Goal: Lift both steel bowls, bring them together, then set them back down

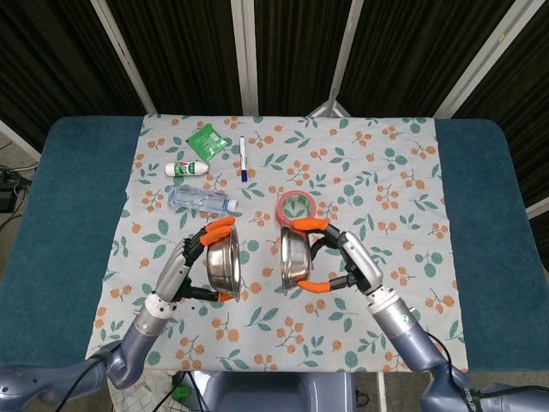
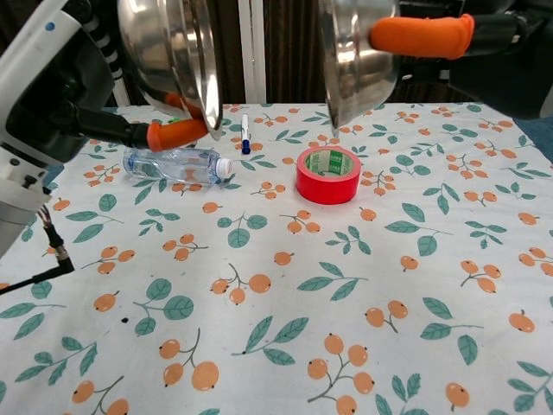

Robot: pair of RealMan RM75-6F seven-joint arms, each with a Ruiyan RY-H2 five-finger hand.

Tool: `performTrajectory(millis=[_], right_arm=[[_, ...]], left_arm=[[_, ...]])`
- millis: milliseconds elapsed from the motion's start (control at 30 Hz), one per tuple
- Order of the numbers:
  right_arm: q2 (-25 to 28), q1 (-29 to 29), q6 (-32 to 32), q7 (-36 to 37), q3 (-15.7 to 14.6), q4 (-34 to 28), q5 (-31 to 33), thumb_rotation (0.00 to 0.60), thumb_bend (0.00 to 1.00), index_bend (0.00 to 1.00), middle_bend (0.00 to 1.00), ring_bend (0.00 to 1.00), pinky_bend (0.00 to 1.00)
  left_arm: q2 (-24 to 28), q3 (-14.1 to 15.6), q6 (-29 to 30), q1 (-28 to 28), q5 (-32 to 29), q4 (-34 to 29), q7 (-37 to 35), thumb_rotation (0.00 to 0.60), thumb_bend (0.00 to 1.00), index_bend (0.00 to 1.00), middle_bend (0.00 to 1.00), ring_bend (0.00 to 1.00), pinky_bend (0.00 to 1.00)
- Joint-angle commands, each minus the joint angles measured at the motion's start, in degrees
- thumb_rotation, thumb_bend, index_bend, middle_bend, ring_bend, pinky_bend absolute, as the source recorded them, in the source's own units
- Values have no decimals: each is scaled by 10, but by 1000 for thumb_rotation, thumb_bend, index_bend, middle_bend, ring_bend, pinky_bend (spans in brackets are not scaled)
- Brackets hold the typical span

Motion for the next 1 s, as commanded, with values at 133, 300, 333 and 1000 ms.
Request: performTrajectory(millis=[133,300,333,1000], right_arm=[[31,-12,14,-25,-4,37,-15,600,308,762,445,558,517],[49,-21,33,-100,-24,68,-60,600,308,762,445,558,517],[52,-22,35,-119,-29,73,-70,600,308,763,445,558,517],[100,-14,2,-463,-72,70,-160,600,311,767,445,558,517]], left_arm=[[68,5,-12,12,-3,-56,58,600,84,292,211,152,333],[134,20,-69,17,-22,-116,131,600,75,294,213,156,340],[149,25,-85,19,-27,-132,152,600,74,294,214,156,340],[318,29,-301,14,-209,-401,489,600,72,259,218,156,350]])
